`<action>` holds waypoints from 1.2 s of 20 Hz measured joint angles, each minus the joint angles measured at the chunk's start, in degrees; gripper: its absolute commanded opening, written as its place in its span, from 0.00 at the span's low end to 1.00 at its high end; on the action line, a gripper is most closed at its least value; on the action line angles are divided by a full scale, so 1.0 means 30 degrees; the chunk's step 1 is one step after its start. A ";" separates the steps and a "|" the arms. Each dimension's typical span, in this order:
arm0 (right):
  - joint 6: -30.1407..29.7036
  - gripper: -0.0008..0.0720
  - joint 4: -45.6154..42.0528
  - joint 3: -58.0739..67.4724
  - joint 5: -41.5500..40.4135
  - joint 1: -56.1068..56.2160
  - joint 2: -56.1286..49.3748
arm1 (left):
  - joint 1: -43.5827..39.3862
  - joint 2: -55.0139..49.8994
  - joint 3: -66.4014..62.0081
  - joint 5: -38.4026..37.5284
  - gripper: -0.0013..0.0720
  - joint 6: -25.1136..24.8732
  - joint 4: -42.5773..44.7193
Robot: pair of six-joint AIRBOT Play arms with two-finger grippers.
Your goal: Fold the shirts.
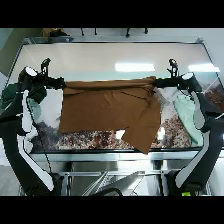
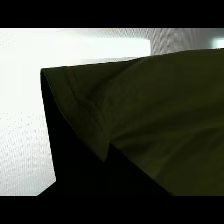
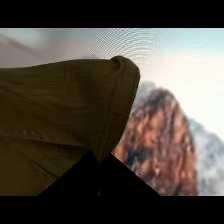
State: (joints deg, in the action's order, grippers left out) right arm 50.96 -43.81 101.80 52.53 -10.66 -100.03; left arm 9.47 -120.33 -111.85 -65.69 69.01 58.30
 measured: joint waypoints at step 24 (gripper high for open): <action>0.6164 0.77 -0.2470 -1.4557 0.6783 -0.6513 1.4637 | 0.4211 0.9282 1.6728 -0.3453 0.93 -0.0248 -0.1785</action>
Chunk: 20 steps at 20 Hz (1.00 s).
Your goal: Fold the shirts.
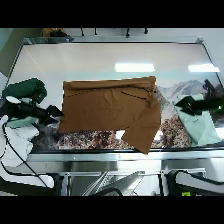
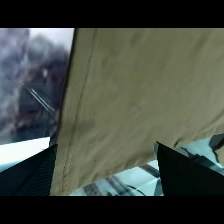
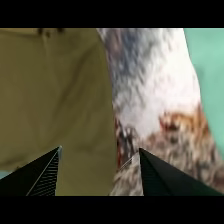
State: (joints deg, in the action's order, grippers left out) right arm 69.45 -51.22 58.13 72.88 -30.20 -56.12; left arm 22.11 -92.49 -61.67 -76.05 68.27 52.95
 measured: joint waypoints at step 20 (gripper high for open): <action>0.0197 0.61 0.0240 -1.0003 -0.1421 0.0641 0.3701 | 0.0379 -0.0597 0.0437 0.0546 0.93 -0.0801 -0.0466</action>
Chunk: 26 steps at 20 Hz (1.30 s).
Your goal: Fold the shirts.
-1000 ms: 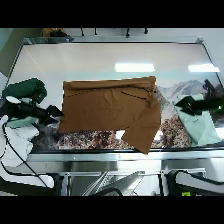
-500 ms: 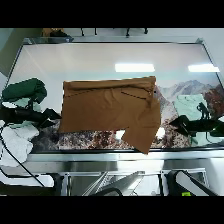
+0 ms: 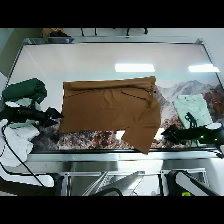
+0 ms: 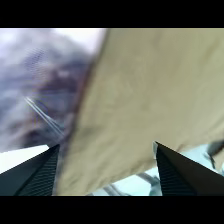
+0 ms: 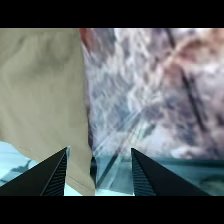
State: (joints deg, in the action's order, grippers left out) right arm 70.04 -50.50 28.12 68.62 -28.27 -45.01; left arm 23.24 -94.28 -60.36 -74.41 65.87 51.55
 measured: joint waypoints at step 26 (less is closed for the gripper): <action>0.0867 0.03 -0.1071 -0.0124 -0.2310 0.4320 0.1596 | 0.0051 0.0415 0.0000 -0.1770 0.04 -0.0022 0.2106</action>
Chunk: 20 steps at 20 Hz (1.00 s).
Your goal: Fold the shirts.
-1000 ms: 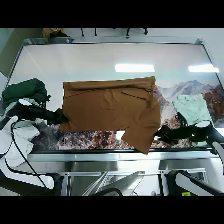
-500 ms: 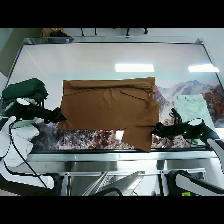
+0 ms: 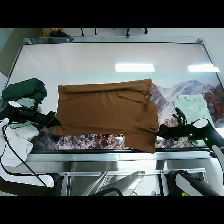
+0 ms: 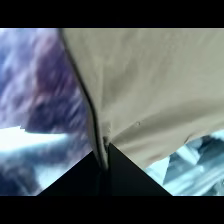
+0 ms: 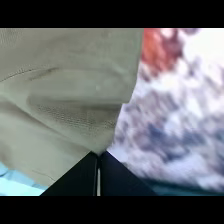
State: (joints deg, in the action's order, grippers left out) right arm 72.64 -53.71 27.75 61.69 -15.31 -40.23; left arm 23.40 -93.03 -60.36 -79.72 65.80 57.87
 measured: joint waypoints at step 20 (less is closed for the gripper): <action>-0.7708 0.03 0.6885 1.0520 -0.6681 0.3089 -0.8255 | -0.2091 -0.0291 -0.7752 0.0678 0.04 0.0743 -0.1566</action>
State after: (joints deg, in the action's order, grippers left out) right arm 49.52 -33.06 59.31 41.65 -6.04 -64.99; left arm 17.12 -93.91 -83.61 -77.69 68.03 53.17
